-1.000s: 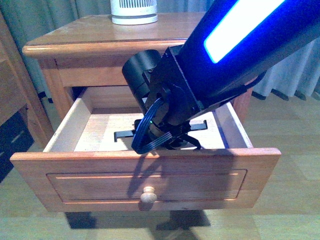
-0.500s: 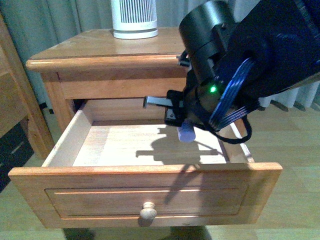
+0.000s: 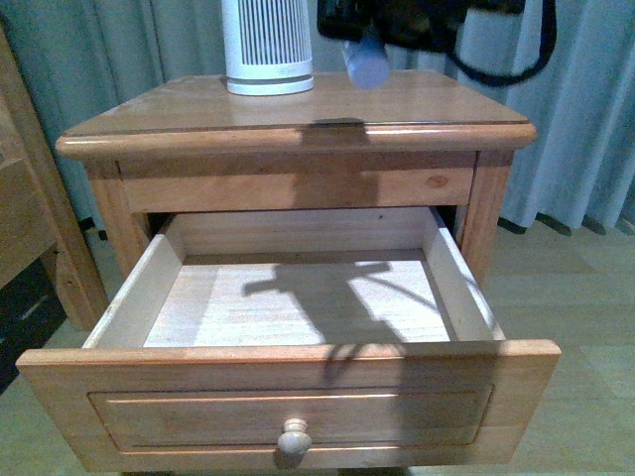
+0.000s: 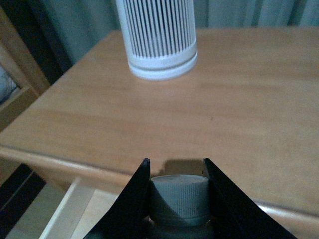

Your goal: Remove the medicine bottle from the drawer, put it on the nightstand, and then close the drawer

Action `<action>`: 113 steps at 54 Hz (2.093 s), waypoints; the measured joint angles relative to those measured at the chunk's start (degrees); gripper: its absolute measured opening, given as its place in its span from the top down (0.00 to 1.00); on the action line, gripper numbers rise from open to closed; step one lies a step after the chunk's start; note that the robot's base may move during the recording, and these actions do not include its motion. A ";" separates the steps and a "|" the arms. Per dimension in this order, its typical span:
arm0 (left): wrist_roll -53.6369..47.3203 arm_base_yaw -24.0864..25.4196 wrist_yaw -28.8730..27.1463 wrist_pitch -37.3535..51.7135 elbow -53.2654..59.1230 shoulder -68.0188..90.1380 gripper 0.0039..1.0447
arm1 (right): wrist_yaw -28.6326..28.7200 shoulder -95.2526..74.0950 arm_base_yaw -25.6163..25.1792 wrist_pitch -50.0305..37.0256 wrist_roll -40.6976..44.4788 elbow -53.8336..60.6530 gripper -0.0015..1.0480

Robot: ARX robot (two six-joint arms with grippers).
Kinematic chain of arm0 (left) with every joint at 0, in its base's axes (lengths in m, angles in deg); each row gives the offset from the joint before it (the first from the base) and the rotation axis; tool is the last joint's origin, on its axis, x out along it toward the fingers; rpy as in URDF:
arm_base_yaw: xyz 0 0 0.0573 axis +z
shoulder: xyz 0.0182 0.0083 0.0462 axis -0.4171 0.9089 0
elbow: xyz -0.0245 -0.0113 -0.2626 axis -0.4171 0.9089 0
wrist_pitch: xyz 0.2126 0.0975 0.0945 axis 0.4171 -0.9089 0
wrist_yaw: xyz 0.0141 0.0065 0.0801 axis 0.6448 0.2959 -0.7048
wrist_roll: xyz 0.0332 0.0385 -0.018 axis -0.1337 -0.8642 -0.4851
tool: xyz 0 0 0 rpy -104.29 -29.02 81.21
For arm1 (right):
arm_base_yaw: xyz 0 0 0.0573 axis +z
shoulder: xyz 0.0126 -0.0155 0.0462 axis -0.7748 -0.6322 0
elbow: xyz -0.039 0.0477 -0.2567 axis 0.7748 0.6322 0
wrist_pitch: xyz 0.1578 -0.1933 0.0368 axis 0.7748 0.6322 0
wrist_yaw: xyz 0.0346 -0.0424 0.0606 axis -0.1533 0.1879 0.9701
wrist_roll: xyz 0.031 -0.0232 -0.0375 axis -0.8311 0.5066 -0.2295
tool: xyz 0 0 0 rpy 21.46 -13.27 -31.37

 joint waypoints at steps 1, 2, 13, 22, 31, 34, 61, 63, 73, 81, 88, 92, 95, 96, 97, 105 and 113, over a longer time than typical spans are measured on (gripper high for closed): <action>0.00 0.00 0.00 0.00 0.00 0.00 0.06 | -0.15 -0.24 -0.11 0.00 0.48 -0.59 0.73; 0.00 0.00 0.00 0.00 0.00 0.00 0.06 | -0.59 -0.87 -0.39 -0.02 1.62 -1.92 0.73; 0.00 0.00 0.00 0.00 0.00 0.00 0.06 | -3.52 -9.81 -2.54 -1.73 10.67 -13.42 0.73; 0.00 0.00 0.00 0.00 0.00 0.00 0.06 | -4.68 -16.39 -2.89 -4.83 17.40 -17.97 0.56; 0.00 0.00 0.00 0.00 0.00 0.00 0.06 | -5.11 -17.79 -2.93 -7.19 18.12 -18.58 0.30; 0.00 0.00 0.02 0.00 0.00 0.00 0.06 | -4.52 -17.07 -2.93 -8.70 18.08 -18.12 0.22; 0.00 0.00 0.00 0.00 0.00 0.00 0.06 | 8.61 25.18 -1.16 -2.84 -0.55 30.21 0.38; 0.00 0.00 0.00 0.00 0.00 0.00 0.06 | 9.40 27.21 -0.96 -1.68 -1.86 34.23 0.43; 0.00 0.00 0.00 0.00 0.00 0.00 0.06 | 9.79 32.89 1.66 -0.31 -7.41 53.57 0.72; 0.00 0.00 0.00 0.00 0.00 0.00 0.06 | 8.44 28.13 4.00 -6.78 -9.27 62.36 0.93; 0.00 0.00 0.00 0.00 0.00 0.00 0.06 | 6.01 16.41 3.72 -21.22 -7.10 63.49 0.97; 0.00 0.00 0.00 0.00 0.00 0.00 0.06 | 5.42 8.26 2.60 -30.21 -4.07 61.11 0.97; 0.00 0.00 0.00 0.00 0.00 0.00 0.06 | 4.61 2.58 1.55 -34.77 -1.53 58.14 0.97; 0.00 0.00 0.00 0.00 0.00 0.00 0.06 | 4.79 0.39 1.07 -36.13 -0.83 56.70 0.97; 0.00 0.00 0.02 0.00 0.00 0.00 0.06 | 5.35 -1.57 0.63 -36.72 -0.07 55.65 0.97; 0.00 0.00 0.00 0.00 0.00 0.00 0.06 | 5.03 -11.54 -1.31 -36.83 4.57 46.38 0.97; 0.00 0.00 0.00 0.00 0.00 0.00 0.06 | 4.55 -16.33 -2.97 -34.29 7.69 36.35 0.97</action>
